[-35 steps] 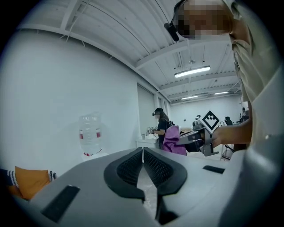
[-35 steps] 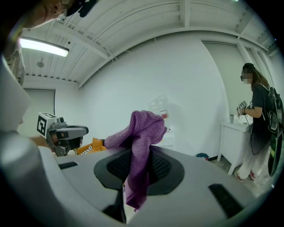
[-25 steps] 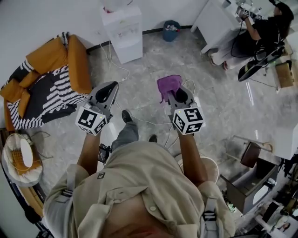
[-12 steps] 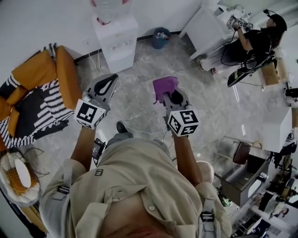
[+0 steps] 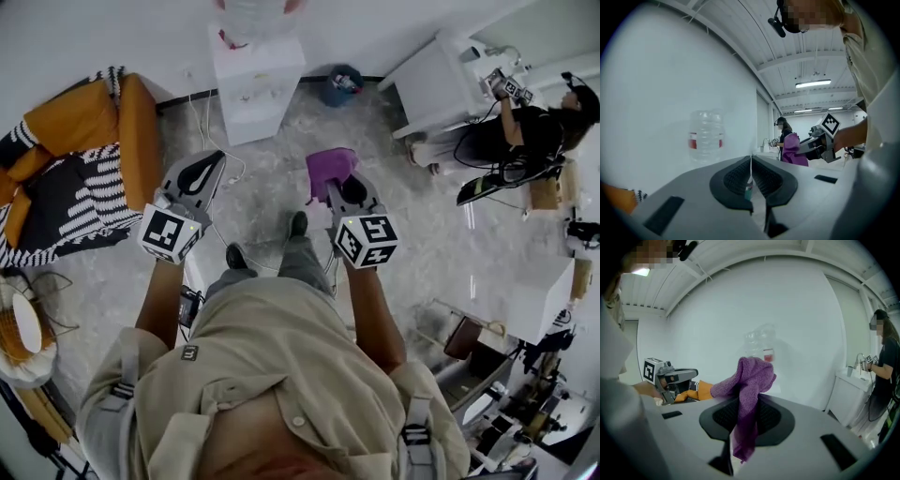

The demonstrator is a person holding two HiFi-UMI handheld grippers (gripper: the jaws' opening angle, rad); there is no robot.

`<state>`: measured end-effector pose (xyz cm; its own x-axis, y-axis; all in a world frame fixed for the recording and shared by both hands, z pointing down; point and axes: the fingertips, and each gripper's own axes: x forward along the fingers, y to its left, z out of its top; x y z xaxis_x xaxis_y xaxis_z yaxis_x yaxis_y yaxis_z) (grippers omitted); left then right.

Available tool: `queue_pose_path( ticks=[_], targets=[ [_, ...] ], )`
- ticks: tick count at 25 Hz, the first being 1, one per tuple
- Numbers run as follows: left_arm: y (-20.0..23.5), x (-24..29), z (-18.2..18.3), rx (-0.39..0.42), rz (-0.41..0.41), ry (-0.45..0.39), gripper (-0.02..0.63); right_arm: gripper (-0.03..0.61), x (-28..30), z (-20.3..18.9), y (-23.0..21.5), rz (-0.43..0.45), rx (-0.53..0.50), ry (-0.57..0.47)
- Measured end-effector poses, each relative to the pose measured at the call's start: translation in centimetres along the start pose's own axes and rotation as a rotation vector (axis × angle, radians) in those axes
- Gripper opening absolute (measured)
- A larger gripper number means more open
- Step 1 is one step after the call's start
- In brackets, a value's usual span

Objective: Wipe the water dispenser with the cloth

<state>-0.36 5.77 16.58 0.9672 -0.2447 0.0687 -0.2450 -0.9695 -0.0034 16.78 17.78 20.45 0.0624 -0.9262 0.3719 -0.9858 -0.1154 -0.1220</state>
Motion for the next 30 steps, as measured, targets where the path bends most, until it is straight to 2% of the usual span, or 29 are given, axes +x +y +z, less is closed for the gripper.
queue_pose_path(
  ticks=[5, 11, 15, 19, 25, 30],
  targets=[
    [3.5, 1.8, -1.2, -0.012, 0.129, 0.038, 0.023, 0.084, 7.4, 0.4, -2.7, 0.096, 0.001, 0.036],
    [6.7, 5.0, -2.1, -0.017, 0.287, 0.07, 0.023, 0.084, 16.5, 1.4, -5.5, 0.241, -0.066, 0.081],
    [7.9, 7.5, -2.6, -0.032, 0.384, 0.117, 0.024, 0.084, 22.1, 0.5, -7.8, 0.296, -0.105, 0.126],
    [8.7, 6.9, -4.4, -0.064, 0.504, 0.16, 0.025, 0.084, 26.9, -1.3, -8.3, 0.34, -0.174, 0.171],
    [9.9, 4.7, -10.0, -0.133, 0.625, 0.235, 0.025, 0.084, 35.2, -5.8, -7.5, 0.345, -0.274, 0.209],
    [12.0, 3.6, -15.5, -0.22, 0.722, 0.239, 0.025, 0.084, 42.8, -12.8, -7.7, 0.267, -0.298, 0.263]
  ],
)
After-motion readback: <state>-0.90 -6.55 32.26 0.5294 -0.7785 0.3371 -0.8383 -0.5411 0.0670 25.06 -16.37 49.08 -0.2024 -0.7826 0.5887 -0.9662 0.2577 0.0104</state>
